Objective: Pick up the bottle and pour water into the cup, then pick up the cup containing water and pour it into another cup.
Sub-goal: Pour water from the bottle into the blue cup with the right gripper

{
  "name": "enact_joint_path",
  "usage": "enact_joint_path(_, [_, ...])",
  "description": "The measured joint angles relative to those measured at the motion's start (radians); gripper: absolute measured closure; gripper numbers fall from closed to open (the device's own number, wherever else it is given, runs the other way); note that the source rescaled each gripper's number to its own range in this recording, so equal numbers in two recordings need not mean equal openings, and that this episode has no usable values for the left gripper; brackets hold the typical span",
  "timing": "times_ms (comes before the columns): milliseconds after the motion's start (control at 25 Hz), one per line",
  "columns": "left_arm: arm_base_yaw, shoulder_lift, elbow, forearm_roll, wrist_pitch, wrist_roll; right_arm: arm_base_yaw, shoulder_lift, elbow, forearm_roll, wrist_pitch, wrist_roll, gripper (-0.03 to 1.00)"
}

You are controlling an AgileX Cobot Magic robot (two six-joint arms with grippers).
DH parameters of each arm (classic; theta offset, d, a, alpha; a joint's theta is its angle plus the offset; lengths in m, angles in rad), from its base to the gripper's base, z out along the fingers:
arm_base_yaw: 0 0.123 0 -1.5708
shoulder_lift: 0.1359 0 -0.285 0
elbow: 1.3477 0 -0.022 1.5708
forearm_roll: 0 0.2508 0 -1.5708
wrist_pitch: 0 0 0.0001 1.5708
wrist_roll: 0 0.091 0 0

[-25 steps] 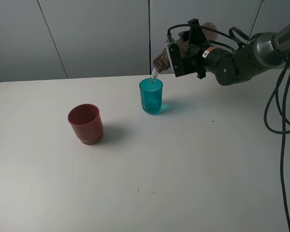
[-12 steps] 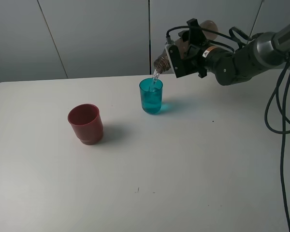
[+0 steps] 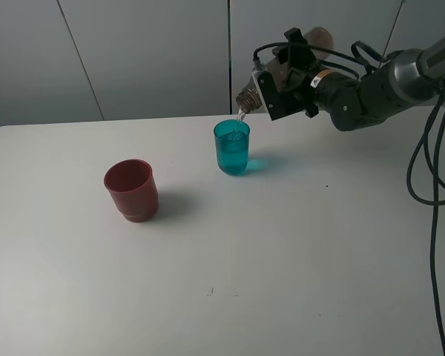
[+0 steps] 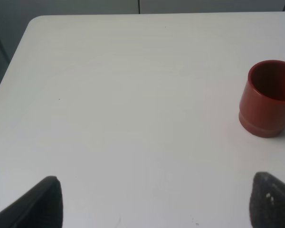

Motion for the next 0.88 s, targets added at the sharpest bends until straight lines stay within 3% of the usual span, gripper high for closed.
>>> enact_joint_path(880, [0.0,0.0,0.0,0.0,0.0,0.0,0.009,0.0,-0.001,-0.067,-0.019,-0.007,0.96])
